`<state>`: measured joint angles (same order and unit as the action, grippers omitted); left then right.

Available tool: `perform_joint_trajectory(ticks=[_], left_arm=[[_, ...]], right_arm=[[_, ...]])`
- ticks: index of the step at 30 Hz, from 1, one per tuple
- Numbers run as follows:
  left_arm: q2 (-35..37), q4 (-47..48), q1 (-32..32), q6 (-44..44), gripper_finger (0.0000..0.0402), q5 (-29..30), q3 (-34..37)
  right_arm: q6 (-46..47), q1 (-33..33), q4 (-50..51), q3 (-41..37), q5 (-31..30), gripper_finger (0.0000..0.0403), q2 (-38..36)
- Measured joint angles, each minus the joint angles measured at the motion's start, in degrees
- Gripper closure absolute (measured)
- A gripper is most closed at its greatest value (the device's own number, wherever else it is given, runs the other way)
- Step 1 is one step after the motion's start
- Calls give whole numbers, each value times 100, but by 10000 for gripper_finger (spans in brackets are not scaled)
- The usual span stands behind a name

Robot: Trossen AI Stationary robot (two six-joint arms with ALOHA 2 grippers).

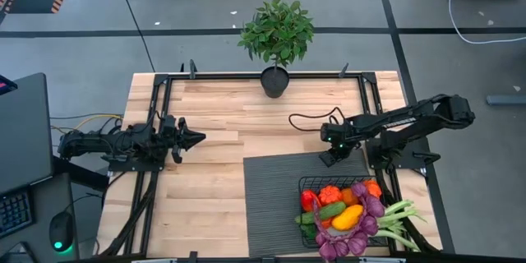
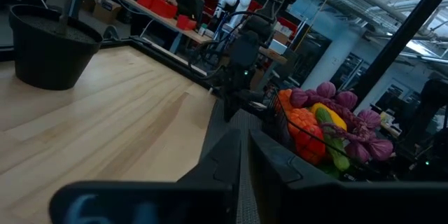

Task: Build produce basket
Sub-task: Adjust the gray table mat

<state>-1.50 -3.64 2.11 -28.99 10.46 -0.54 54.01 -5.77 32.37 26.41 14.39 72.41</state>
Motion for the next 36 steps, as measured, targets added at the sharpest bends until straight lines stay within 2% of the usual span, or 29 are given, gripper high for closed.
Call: perform_joint_trajectory(ticks=[9, 16, 22, 36], left_arm=[[0, 0, 0, 0, 373, 0, 0], [0, 0, -1, 0, 366, 0, 0], [0, 0, -1, 0, 375, 0, 0], [0, 0, 0, 0, 369, 0, 0]], right_arm=[[36, 6, 126, -7, -159, 398, 7], [818, -27, -2, -17, -275, 398, 36], [1160, -56, -271, -11, -708, 398, 60], [1203, -101, -274, -140, -608, 395, -47]])
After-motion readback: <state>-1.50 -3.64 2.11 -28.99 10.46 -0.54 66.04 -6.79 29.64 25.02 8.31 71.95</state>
